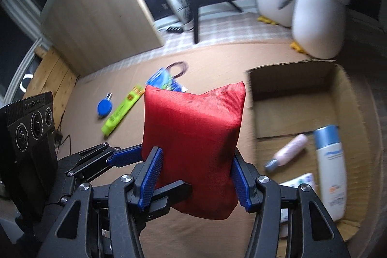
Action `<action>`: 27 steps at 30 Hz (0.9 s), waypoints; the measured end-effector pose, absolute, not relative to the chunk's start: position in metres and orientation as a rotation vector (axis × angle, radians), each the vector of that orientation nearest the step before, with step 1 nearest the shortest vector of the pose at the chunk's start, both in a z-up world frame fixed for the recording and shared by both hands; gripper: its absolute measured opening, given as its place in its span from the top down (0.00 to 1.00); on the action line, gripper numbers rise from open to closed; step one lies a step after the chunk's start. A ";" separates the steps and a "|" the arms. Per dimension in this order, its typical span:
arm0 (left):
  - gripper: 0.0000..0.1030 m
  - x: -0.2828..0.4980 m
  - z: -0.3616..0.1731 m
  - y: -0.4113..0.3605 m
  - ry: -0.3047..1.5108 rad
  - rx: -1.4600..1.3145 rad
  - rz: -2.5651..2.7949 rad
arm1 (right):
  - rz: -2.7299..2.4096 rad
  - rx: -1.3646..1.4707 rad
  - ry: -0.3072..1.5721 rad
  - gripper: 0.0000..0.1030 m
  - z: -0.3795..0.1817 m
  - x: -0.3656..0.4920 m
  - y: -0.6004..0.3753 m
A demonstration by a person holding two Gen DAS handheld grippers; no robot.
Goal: Organize objects
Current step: 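Carry the red pouch into the box and open both grippers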
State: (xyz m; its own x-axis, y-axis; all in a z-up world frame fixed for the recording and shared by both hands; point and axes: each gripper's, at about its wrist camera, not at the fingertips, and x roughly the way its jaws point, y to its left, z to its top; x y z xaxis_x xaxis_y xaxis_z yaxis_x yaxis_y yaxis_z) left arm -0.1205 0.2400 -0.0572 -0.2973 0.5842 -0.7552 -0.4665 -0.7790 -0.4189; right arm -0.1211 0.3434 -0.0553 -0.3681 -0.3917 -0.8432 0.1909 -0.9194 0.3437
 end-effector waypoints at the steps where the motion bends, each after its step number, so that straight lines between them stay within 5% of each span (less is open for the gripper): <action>1: 0.31 -0.123 -0.056 0.249 -0.143 -1.289 2.099 | -2.335 1.508 -0.274 0.49 -0.054 -0.122 0.350; 27: 0.30 -0.174 -0.087 0.366 -0.005 -1.308 2.002 | -2.460 1.584 -0.406 0.48 -0.071 -0.154 0.455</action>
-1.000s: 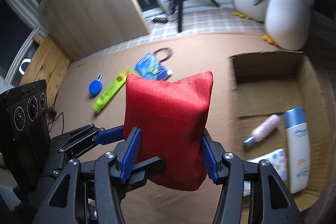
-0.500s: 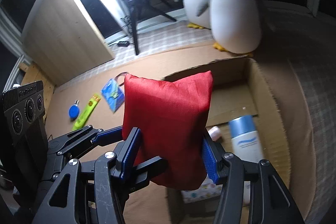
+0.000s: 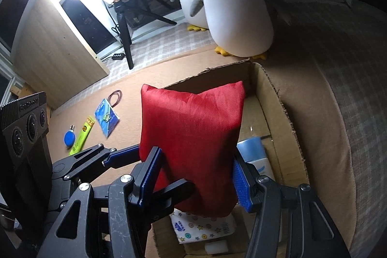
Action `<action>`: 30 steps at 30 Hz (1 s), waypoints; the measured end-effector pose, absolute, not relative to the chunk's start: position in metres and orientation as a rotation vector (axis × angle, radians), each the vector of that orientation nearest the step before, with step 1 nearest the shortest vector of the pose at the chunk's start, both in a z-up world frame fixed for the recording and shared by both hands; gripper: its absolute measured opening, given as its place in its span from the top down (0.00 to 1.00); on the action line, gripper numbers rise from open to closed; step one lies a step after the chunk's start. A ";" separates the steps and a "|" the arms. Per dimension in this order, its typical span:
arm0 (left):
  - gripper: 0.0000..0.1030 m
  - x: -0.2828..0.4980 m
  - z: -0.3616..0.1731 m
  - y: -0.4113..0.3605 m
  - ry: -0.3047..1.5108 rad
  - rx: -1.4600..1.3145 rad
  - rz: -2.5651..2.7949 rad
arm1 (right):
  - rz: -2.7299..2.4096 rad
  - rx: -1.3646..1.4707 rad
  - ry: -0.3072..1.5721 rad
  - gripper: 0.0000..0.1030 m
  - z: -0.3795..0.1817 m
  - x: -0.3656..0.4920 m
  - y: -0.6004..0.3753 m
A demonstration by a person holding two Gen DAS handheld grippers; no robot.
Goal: Organize objects
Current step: 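Carry the red pouch into the box and open both grippers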
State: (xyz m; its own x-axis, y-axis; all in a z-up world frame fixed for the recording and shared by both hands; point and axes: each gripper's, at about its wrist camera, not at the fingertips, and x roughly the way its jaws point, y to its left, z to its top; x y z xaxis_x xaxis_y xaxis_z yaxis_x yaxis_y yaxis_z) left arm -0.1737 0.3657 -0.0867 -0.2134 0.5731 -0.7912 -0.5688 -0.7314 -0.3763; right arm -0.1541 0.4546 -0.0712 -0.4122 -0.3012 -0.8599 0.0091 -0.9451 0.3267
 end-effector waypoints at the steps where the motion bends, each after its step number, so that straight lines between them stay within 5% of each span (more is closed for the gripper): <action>1: 0.28 -0.171 -0.086 0.366 0.008 -1.311 2.007 | -2.461 1.589 -0.403 0.47 -0.072 -0.154 0.455; 17: 0.22 -0.168 -0.081 0.338 0.016 -1.303 2.061 | -2.521 1.589 -0.375 0.44 -0.068 -0.150 0.454; 30: 0.22 -0.176 -0.083 0.220 -0.082 -1.363 2.209 | -2.480 1.538 -0.376 0.44 -0.061 -0.140 0.416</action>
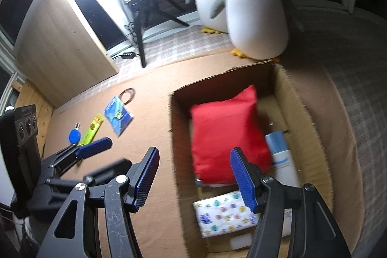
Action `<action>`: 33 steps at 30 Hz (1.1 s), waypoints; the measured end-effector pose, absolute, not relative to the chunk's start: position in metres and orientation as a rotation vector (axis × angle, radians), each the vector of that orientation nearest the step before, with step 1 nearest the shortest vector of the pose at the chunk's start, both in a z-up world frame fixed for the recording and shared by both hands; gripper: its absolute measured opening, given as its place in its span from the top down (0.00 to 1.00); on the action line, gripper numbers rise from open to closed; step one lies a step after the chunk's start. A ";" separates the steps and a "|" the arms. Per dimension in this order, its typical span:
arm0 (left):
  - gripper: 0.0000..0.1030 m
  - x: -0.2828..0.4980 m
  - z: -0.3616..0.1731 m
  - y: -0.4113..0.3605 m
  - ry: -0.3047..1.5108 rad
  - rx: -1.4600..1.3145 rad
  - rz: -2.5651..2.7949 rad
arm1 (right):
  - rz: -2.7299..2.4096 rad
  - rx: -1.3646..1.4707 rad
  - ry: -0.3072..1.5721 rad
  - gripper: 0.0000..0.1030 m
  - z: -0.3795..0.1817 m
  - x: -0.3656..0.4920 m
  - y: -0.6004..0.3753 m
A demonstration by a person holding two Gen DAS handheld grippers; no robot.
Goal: Organize objects
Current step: 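Carry the red pouch into the box and open both grippers, then move both grippers to the lime-green tube and grasp it with the left gripper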
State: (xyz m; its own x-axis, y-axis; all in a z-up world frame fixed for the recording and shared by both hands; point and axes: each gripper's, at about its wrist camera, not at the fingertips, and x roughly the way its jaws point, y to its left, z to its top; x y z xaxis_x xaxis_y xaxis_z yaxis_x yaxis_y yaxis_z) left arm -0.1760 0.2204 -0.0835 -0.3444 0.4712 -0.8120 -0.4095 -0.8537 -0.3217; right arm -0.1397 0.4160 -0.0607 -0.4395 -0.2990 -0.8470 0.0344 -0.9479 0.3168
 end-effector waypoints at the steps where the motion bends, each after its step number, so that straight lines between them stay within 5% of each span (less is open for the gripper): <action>1: 0.22 -0.178 -0.086 0.206 -0.095 -1.376 2.228 | -2.471 1.534 -0.377 0.44 -0.061 -0.139 0.411; 16: 0.22 -0.193 -0.112 0.059 -0.239 -1.517 2.396 | -2.391 1.520 -0.341 0.44 -0.065 -0.133 0.349; 33: 0.28 -0.222 -0.146 0.012 -0.140 -1.610 2.445 | -2.310 1.543 -0.356 0.44 -0.075 -0.116 0.305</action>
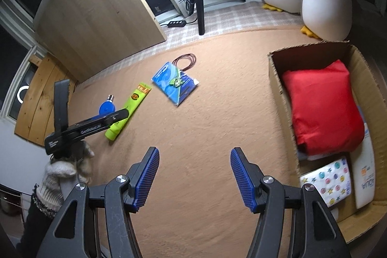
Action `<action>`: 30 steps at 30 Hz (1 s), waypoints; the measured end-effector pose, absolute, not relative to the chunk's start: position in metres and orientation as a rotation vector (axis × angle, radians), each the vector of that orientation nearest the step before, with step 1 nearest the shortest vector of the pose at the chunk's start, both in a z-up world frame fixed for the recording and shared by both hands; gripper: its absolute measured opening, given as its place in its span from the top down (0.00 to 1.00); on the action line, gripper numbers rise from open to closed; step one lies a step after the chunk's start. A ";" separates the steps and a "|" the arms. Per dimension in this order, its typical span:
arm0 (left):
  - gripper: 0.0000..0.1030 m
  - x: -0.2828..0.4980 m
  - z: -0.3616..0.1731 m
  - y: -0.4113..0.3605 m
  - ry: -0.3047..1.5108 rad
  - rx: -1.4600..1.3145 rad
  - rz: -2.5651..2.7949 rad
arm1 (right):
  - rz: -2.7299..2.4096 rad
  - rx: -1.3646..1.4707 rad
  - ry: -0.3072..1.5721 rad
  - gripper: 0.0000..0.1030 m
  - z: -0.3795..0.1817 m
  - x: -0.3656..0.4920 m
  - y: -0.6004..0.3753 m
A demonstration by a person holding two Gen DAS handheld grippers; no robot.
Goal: Organize objects
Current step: 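Move both grippers to the lime-green tube and grasp it with the left gripper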
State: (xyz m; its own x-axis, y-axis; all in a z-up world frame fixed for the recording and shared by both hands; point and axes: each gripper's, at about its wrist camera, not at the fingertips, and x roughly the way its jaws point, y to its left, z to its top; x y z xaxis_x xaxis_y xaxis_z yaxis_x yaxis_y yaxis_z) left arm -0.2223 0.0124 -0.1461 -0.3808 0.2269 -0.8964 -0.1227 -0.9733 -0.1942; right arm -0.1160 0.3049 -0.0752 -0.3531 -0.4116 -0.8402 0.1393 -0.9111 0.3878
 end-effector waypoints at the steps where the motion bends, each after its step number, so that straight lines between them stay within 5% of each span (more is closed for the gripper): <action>1: 0.30 -0.223 -0.147 0.012 -0.136 -1.612 2.439 | -2.309 1.544 -0.358 0.44 -0.075 -0.115 0.303; 6: 0.37 -0.221 -0.150 0.011 -0.104 -1.612 2.430 | -2.309 1.548 -0.356 0.44 -0.076 -0.112 0.298; 11: 0.55 -0.218 -0.157 0.009 -0.088 -1.629 2.412 | -2.311 1.553 -0.360 0.44 -0.077 -0.111 0.296; 30: 0.65 -0.150 -0.163 0.057 -0.061 -1.615 2.355 | -2.267 1.563 -0.333 0.44 -0.085 -0.113 0.281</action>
